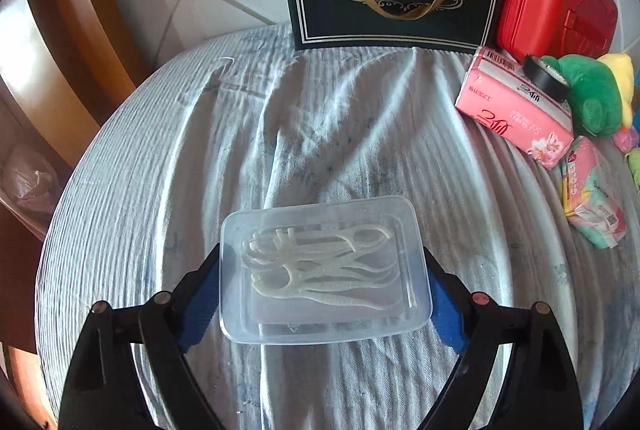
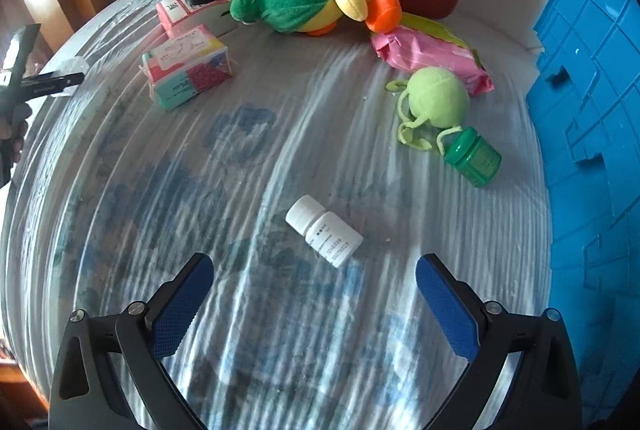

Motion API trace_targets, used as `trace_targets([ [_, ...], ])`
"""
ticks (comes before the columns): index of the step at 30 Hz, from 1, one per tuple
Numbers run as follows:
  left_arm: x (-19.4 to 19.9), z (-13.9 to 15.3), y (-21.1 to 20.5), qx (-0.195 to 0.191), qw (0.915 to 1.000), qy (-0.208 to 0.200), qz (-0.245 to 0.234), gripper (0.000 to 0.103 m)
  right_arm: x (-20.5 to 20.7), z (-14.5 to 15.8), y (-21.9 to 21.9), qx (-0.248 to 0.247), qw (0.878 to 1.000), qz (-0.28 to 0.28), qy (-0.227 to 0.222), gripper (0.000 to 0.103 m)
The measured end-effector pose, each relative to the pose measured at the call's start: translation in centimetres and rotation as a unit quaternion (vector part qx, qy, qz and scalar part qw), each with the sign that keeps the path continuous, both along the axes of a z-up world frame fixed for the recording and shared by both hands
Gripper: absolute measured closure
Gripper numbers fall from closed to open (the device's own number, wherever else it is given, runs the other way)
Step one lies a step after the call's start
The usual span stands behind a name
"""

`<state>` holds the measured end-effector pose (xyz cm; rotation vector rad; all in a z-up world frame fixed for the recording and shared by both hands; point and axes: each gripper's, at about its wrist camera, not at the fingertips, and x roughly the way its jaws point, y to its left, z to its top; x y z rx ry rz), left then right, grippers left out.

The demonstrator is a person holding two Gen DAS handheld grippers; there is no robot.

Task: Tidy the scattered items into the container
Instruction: 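Grasp the clear floss-pick box with the left tool while the right tool grasps the white pill bottle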

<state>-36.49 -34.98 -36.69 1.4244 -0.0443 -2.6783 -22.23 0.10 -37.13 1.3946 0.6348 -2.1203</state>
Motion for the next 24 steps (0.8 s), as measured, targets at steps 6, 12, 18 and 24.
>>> trace_targets([
  [6,1.4,0.8,-0.4,0.011,0.9999,0.013,-0.001,0.014,-2.0,-3.2,-0.4,0.037,0.999,0.01,-0.023,0.026],
  [12,2.3,0.5,0.0,0.01,0.9999,0.012,-0.003,0.014,-2.0,-4.0,-0.7,0.035,0.998,0.018,-0.047,0.056],
  [18,2.8,0.5,0.1,0.013,0.9998,0.013,0.001,0.014,-1.7,-3.8,-0.7,0.019,0.998,0.018,-0.062,0.07],
  [24,3.7,1.0,0.4,0.016,0.9997,0.019,0.0,0.014,-1.2,-3.0,-0.1,0.0,0.998,0.002,-0.067,0.072],
])
